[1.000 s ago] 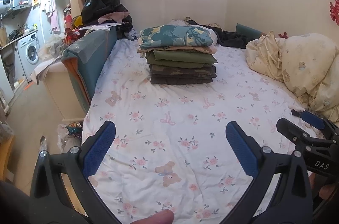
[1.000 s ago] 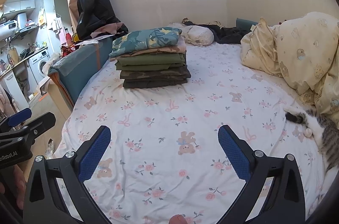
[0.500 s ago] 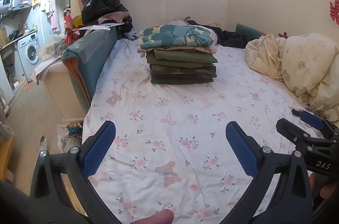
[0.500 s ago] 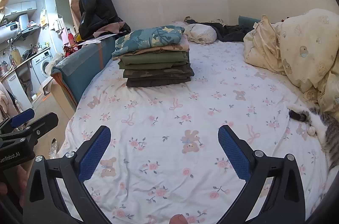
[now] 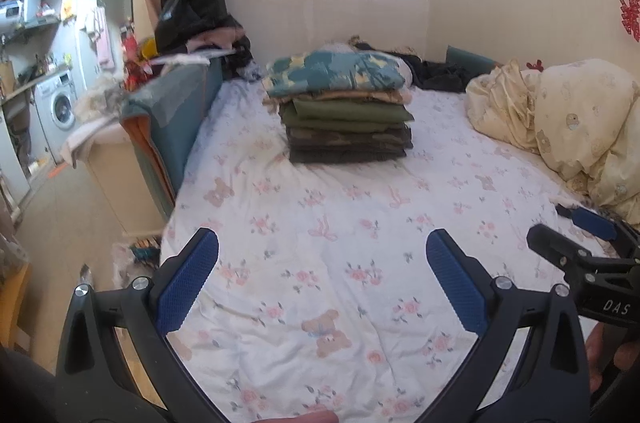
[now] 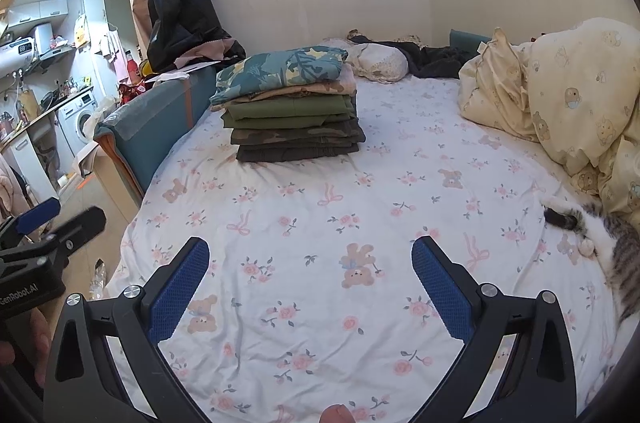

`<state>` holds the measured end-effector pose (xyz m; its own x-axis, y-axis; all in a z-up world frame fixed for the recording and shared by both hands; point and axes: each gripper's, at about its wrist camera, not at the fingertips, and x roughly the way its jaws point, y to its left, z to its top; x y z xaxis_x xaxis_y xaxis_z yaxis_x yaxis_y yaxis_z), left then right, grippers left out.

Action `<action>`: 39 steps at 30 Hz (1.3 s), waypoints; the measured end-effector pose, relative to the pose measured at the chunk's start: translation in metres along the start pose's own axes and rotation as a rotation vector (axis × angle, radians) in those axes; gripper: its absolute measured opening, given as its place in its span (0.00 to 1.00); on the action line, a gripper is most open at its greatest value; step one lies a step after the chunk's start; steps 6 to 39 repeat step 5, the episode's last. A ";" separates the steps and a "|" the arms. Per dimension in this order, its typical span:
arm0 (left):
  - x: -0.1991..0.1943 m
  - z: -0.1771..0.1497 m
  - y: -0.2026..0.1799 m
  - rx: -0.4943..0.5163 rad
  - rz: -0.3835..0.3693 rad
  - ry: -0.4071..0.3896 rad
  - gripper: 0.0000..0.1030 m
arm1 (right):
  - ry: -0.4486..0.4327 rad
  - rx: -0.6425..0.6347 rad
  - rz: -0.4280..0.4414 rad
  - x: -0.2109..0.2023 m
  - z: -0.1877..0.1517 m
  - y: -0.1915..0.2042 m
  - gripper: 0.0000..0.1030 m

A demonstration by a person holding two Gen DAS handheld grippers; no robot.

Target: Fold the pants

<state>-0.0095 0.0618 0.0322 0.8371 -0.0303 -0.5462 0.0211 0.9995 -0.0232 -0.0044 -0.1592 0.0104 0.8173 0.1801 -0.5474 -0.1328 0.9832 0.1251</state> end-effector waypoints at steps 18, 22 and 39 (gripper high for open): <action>0.000 -0.001 0.003 -0.022 -0.010 0.004 0.99 | -0.004 0.004 0.000 0.000 -0.001 -0.002 1.00; 0.000 -0.001 0.003 -0.022 -0.010 0.004 0.99 | -0.004 0.004 0.000 0.000 -0.001 -0.002 1.00; 0.000 -0.001 0.003 -0.022 -0.010 0.004 0.99 | -0.004 0.004 0.000 0.000 -0.001 -0.002 1.00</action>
